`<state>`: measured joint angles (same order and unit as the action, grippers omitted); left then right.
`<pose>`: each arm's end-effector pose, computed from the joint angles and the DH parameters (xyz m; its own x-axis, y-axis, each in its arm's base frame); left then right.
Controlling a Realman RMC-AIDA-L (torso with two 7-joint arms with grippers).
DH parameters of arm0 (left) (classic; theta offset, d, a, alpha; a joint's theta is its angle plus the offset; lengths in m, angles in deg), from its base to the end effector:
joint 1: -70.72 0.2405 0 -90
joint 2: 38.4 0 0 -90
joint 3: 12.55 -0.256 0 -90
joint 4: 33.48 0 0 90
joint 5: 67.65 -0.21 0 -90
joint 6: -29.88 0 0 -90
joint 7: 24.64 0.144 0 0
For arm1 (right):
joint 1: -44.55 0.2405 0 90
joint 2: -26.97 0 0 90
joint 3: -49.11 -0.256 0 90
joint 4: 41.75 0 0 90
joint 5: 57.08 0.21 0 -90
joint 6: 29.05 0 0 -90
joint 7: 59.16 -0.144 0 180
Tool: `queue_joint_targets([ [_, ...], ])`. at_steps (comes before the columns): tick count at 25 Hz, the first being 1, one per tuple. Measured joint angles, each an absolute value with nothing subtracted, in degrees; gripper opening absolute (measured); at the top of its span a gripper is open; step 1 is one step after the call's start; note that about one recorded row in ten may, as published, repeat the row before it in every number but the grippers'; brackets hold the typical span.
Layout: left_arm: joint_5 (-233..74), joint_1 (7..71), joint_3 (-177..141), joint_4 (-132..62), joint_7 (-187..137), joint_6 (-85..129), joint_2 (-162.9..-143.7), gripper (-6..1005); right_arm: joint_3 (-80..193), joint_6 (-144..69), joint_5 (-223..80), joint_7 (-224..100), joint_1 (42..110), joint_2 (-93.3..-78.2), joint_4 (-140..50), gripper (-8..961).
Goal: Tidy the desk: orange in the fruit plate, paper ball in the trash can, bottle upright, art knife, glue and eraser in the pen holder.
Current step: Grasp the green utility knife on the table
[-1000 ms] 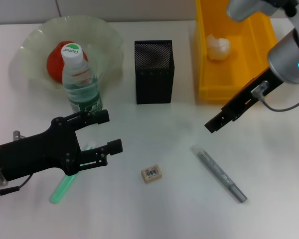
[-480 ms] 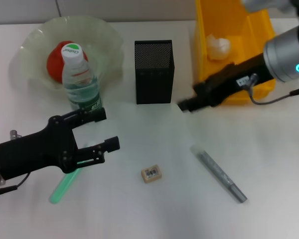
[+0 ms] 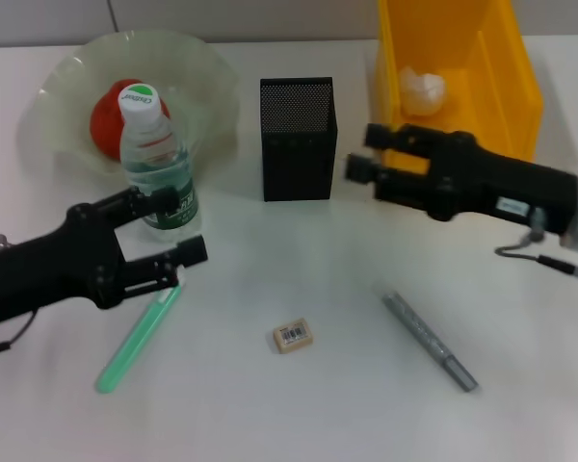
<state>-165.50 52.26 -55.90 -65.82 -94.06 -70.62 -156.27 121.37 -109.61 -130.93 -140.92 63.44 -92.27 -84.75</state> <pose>-0.2871 0.2627 0.0110 0.6355 0.2758 0.7211 0.4710 -0.8786 -0.0790 0.2251 0.3104 -0.0182 0.5893 -0.3246 -0.7399 -0.5200 -0.8532 -0.0398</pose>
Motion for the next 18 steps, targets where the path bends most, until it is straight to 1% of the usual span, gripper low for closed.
queue_joint_targets([
  [2, -166.1, 52.4, -56.0, -69.5, -98.1, -70.6, -156.25, 804, 119.6, -113.3, -125.2, -130.4, 64.5, -92.27, -74.7, 665],
  [5, -170.0, 52.5, -56.4, -78.3, -108.4, -70.7, -156.27, 804, 117.9, -115.5, -122.9, -122.3, 65.8, -92.3, -65.9, 665],
  [10, -182.4, 51.4, -57.5, -101.1, -130.9, -72.7, -156.8, 803, 117.6, -114.7, -122.8, -122.2, 66.3, -92.3, -63.6, 665],
  [14, -189.9, 51.0, -62.8, -119.4, -147.2, -74.6, -156.7, 802, 117.5, -114.4, -122.8, -122.4, 66.5, -92.33, -63.4, 666],
  [15, -194.8, 50.2, -66.1, -126.5, -153.4, -75.4, -156.64, 802, 117.4, -113.8, -122.7, -122.5, 66.6, -92.41, -63.4, 666],
  [16, -194.8, 50.2, -66.1, -126.5, -153.4, -75.4, -156.64, 802, 117.4, -113.8, -122.7, -122.5, 66.6, -92.41, -63.4, 666],
  [18, -200.5, 48.2, -69.7, -131.2, -158.7, -77.6, -156.63, 802, 117.5, -113.2, -122.7, -122.7, 66.7, -92.45, -63.2, 666],
])
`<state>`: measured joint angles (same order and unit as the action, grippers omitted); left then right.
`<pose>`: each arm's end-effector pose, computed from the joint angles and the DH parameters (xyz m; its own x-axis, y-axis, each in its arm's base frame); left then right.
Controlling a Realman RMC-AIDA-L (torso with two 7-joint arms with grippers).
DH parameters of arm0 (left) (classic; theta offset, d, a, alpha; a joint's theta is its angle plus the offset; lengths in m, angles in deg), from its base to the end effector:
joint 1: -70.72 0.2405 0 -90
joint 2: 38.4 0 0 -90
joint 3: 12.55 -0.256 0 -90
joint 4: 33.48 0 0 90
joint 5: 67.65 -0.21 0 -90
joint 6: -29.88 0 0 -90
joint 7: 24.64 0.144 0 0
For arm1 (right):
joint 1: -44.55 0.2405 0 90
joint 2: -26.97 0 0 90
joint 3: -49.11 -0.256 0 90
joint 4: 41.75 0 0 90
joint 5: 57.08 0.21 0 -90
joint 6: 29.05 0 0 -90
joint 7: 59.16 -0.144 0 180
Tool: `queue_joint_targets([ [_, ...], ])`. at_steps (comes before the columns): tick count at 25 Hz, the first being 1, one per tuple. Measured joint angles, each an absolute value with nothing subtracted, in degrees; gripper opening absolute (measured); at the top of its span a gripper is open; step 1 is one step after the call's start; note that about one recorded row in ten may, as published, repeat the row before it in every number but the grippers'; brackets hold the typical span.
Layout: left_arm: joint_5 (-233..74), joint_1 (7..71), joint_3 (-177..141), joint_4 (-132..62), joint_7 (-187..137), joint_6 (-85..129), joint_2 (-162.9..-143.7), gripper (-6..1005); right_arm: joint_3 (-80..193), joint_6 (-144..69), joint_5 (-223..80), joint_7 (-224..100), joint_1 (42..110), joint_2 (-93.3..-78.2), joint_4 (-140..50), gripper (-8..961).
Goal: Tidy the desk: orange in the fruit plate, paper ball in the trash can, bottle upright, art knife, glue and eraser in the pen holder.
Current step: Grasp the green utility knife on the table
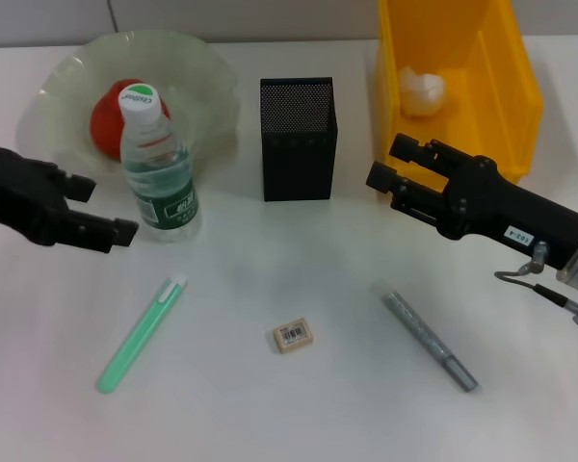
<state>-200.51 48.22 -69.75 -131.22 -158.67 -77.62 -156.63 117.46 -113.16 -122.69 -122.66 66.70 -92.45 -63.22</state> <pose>-0.1925 0.3005 0.0965 0.8035 0.5942 0.0357 0.5698 -0.7503 -0.3352 0.2594 0.2954 -0.0389 0.5073 -0.2787 -0.8155 -0.5880 -0.8037 -0.0911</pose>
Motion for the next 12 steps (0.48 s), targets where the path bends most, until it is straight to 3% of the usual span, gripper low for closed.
queue_joint_targets([
  [7, -212.6, 40.4, -84.6, -133.7, -173.7, -83.0, -157.05, 801, 117.5, -112.4, -121.8, -123.3, 68.1, -92.47, -61.5, 666],
  [12, -213.1, 39.7, -89.6, -129.5, -175.0, -79.5, -157.36, 800, 117.5, -112.4, -121.8, -123.3, 68.8, -92.47, -60.8, 666],
])
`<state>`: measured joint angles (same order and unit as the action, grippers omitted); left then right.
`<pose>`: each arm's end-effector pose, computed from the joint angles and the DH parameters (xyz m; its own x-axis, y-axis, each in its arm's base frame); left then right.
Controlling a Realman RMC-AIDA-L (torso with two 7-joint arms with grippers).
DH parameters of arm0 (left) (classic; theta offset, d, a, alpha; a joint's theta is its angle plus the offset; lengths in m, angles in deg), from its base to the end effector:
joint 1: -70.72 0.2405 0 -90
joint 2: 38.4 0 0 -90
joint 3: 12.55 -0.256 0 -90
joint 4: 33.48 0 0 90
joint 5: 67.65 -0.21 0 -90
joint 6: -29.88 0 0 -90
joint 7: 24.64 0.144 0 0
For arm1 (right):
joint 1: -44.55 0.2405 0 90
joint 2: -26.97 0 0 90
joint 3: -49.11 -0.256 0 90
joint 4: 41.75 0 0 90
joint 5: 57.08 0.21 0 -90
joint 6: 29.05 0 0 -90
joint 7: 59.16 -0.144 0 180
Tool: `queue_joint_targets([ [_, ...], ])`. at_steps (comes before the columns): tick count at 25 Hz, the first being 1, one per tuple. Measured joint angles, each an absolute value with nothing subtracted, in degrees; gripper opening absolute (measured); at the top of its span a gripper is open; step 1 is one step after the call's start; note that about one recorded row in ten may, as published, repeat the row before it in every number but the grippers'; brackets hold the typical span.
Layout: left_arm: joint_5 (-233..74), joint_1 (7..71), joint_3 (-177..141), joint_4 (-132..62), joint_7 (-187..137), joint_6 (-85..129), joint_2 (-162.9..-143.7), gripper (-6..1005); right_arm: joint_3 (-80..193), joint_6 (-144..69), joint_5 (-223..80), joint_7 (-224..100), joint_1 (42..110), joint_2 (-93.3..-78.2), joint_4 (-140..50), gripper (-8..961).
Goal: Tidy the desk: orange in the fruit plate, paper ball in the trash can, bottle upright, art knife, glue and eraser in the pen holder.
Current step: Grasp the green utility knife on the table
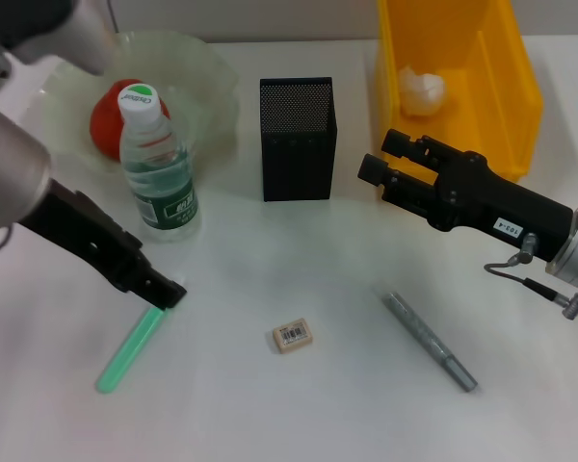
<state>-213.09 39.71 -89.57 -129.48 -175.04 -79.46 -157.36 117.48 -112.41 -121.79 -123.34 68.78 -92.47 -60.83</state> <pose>-0.1518 0.3083 0.0392 0.7247 0.6364 -0.2644 0.5396 -0.7627 -0.3566 0.2556 0.3017 -0.0432 0.4892 -0.3035 -0.8177 -0.6049 -0.7935 -0.0674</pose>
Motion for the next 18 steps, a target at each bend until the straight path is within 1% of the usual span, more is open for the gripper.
queue_joint_targets([
  [8, -213.3, 39.3, -92.0, -119.4, -174.9, -70.7, -157.41, 799, 117.5, -112.4, -121.8, -123.5, 69.0, -92.5, -60.5, 666],
  [18, -213.4, 38.4, -93.6, -108.9, -173.9, -63.0, -157.4, 798, 117.5, -110.6, -121.8, -123.5, 70.9, -92.38, -58.7, 665],
])
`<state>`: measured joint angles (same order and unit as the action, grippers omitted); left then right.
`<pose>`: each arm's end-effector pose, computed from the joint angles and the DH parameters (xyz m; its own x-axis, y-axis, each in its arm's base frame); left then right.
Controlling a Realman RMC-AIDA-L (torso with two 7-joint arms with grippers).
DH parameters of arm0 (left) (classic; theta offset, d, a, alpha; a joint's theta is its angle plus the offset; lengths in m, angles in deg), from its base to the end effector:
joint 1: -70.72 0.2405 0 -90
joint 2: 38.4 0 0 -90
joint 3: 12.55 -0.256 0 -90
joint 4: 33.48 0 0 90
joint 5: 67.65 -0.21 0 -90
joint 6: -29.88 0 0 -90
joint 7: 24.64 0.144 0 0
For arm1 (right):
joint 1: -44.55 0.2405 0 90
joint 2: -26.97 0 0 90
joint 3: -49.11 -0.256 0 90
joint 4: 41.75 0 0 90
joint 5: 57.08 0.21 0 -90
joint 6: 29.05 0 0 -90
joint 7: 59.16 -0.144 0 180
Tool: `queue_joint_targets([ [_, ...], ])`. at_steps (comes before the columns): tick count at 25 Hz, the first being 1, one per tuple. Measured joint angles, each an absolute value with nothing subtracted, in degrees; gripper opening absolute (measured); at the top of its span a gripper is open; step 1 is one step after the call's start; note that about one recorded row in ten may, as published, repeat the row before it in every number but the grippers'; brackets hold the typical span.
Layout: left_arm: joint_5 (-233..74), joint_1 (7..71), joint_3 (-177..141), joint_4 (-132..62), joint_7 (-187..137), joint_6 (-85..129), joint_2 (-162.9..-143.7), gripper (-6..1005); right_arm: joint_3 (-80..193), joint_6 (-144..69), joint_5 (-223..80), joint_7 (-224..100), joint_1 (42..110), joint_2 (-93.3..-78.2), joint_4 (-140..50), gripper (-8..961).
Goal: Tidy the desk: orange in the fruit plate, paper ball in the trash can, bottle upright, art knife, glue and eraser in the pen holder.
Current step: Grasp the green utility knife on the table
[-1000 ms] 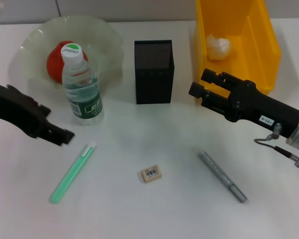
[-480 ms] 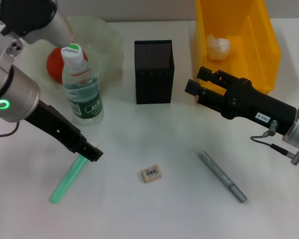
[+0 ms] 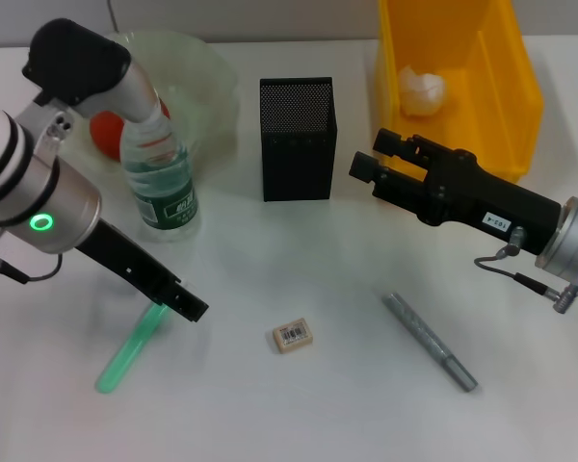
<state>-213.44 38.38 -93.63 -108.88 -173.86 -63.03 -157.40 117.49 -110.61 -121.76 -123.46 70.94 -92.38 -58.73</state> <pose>-0.1953 0.3328 -0.0115 0.6540 0.7131 -0.2524 0.6245 -0.6973 -0.3519 0.2533 0.3092 -0.0486 0.4957 -0.3247 -0.8055 -0.6175 -0.7840 -0.0640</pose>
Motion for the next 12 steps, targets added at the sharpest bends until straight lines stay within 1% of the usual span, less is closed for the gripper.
queue_joint_targets([
  [8, -214.5, 38.4, -94.7, -106.8, -173.1, -60.1, -157.33, 797, 117.5, -110.4, -121.8, -123.5, 71.1, -92.53, -58.6, 666],
  [12, -217.0, 38.2, -95.0, -106.7, -173.0, -59.9, -157.32, 731, 117.5, -110.4, -121.8, -123.5, 71.1, -92.56, -58.2, 665],
])
